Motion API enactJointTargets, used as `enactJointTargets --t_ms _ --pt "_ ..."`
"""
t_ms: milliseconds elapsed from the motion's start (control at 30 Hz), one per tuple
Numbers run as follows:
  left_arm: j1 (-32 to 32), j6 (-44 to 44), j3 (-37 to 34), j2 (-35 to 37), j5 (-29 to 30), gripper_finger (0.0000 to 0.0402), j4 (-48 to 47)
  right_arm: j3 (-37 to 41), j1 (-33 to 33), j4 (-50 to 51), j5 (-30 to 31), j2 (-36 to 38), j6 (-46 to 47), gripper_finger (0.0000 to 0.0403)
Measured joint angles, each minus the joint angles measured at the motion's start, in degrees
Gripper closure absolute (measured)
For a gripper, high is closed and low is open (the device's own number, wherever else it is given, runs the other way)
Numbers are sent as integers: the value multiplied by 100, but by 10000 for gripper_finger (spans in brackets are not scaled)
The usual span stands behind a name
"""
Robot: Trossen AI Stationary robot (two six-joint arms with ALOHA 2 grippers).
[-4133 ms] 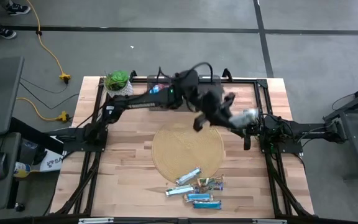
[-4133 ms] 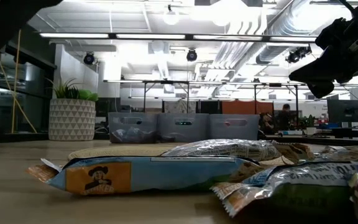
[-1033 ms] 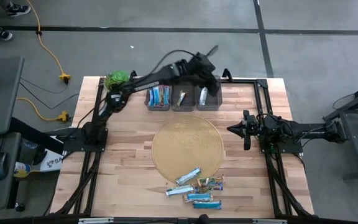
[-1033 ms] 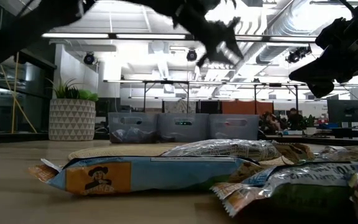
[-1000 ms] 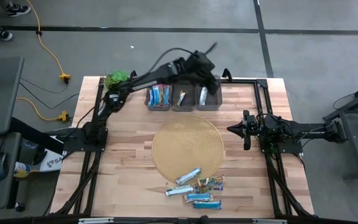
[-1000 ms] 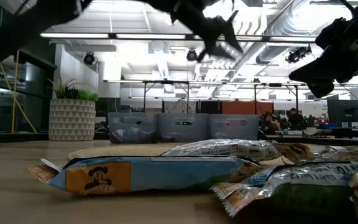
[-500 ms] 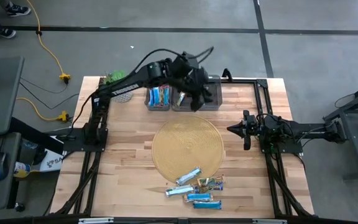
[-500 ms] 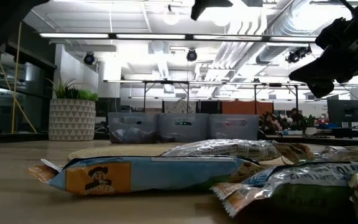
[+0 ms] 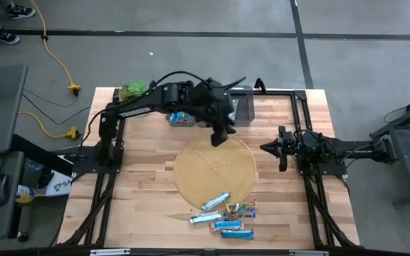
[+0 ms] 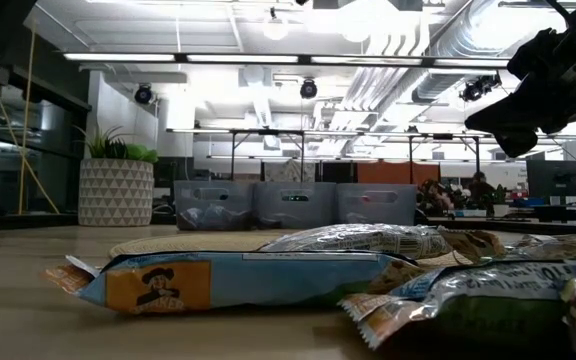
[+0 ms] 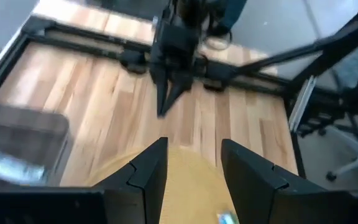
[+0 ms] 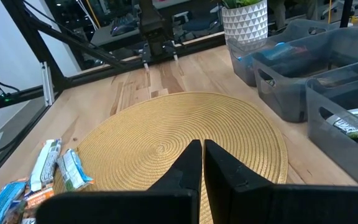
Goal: Pick and place Granola Bars by type
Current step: Put the orange granola bar into the center black bin
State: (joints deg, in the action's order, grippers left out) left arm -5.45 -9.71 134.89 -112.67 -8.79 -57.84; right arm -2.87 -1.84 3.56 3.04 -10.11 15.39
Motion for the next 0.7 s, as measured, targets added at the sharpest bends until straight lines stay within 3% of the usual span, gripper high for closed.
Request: enactJointTargets --t_ms 200,400,533,700 --pt "395 -102 -47 377 664 254 -564 4 0 12 -1 -13 -2 402" --pt "726 -244 -751 914 1209 254 -619 4 0 3 0 -52 0 402" --pt "868 -442 -1801 1556 1435 254 -191 4 2 1 1 -66 -1 402" --pt "902 -815 -3909 2782 1403 254 1575 4 2 8 1 -76 0 402"
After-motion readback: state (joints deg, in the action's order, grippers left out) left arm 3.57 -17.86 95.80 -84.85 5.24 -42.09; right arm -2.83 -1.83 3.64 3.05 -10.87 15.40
